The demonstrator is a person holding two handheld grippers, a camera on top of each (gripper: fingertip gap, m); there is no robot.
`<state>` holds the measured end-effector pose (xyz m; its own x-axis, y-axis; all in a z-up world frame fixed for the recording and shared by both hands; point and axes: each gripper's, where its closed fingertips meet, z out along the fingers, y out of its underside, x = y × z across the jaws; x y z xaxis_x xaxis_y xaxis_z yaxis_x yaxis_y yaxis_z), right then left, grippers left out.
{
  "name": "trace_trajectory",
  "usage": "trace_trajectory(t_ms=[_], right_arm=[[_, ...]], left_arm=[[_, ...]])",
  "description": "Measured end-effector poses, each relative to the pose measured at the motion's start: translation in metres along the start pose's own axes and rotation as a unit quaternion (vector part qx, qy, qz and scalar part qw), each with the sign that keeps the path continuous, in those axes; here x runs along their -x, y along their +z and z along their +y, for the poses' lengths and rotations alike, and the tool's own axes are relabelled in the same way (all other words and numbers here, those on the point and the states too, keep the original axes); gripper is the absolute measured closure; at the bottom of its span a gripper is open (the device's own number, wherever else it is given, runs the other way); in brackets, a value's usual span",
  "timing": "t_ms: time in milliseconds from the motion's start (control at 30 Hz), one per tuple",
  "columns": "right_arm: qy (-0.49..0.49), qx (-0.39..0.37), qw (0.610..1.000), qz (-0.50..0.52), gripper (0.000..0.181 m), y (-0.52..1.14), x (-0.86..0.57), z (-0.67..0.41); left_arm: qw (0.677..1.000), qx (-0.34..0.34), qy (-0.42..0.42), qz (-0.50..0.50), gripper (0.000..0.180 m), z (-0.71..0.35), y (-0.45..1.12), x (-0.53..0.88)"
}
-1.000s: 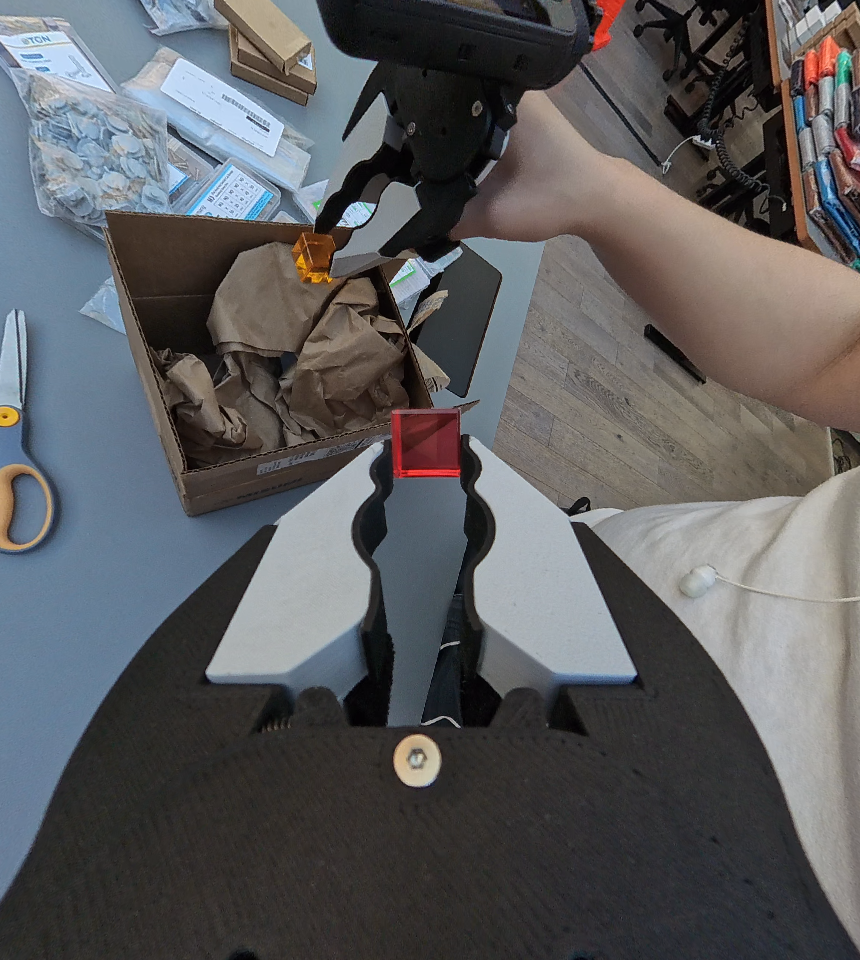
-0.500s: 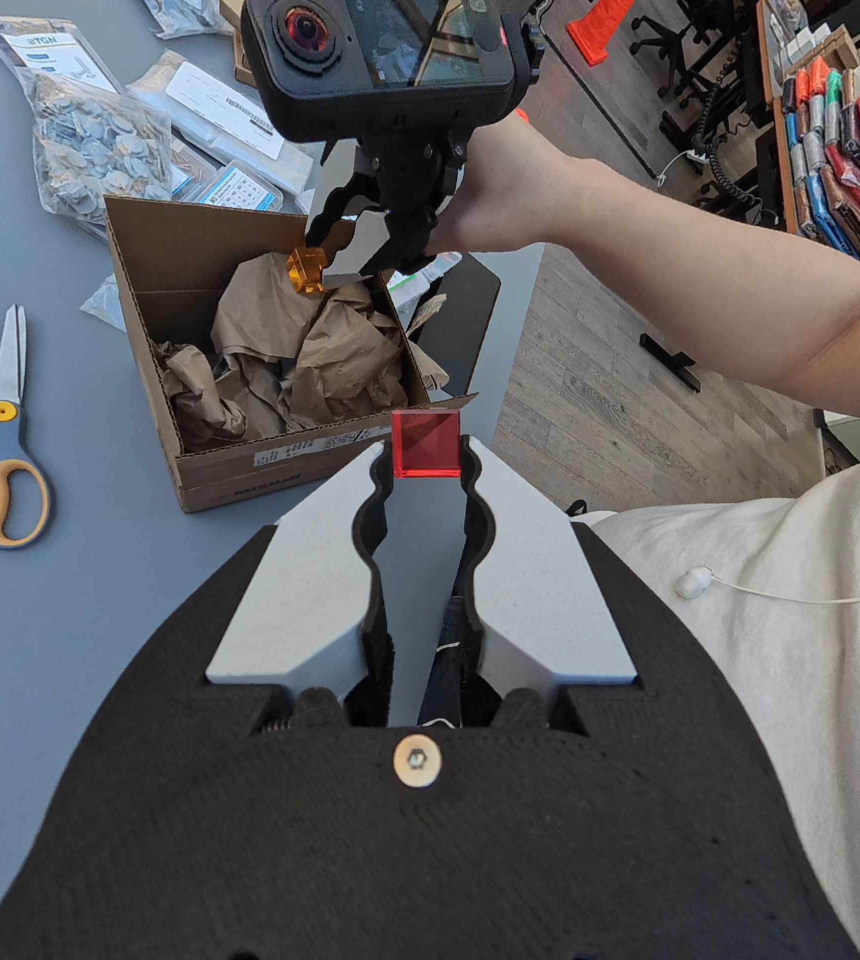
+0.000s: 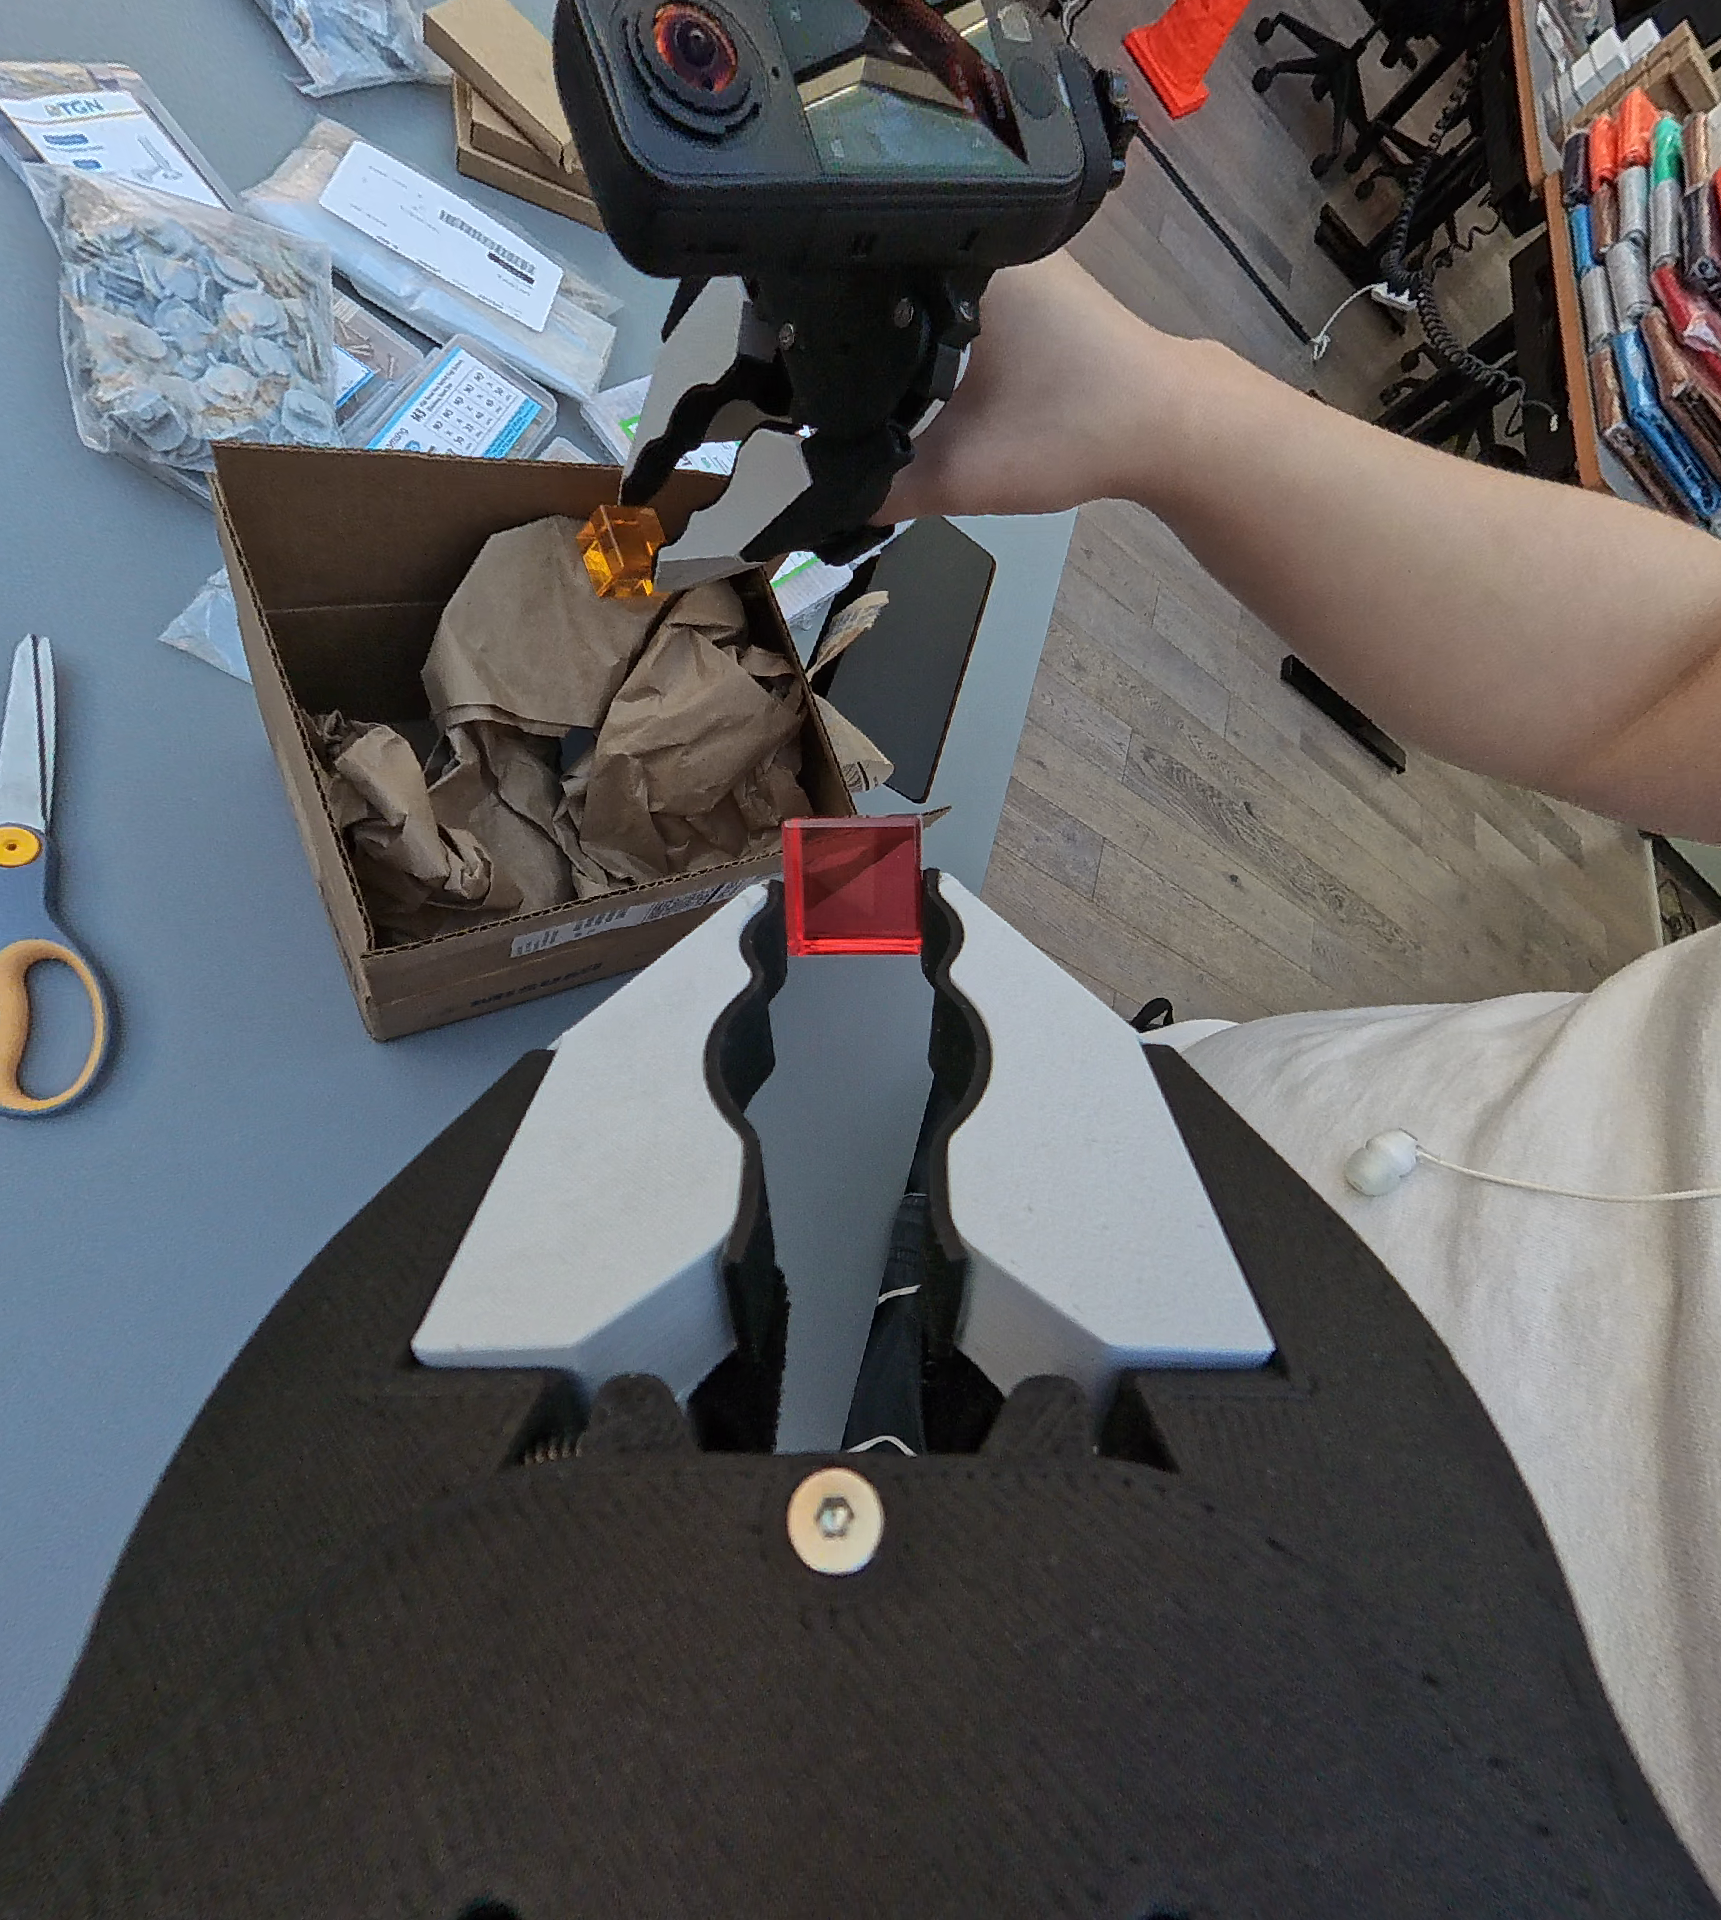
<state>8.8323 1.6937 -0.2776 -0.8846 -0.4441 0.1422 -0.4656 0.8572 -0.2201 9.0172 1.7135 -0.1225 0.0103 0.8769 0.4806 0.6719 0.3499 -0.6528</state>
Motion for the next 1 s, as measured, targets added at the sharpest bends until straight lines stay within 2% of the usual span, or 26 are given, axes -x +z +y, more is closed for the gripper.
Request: trace_trajectory(t_ms=[267, 600, 1000], right_arm=[[0.058, -0.016, 0.998, -0.009, 0.156, -0.008, -0.002, 0.009], [0.064, -0.038, 0.997, -0.014, 0.157, -0.009, -0.001, 0.008], [0.069, -0.024, 0.996, -0.058, 0.157, -0.015, 0.008, 0.011]], left_arm=[[1.0, 0.004, 0.004, 0.002, 0.156, -0.001, 0.001, -0.003], [1.0, 0.009, 0.007, 0.006, 0.156, -0.001, 0.005, -0.007], [1.0, 0.009, 0.003, 0.006, 0.156, 0.001, 0.005, -0.007]])
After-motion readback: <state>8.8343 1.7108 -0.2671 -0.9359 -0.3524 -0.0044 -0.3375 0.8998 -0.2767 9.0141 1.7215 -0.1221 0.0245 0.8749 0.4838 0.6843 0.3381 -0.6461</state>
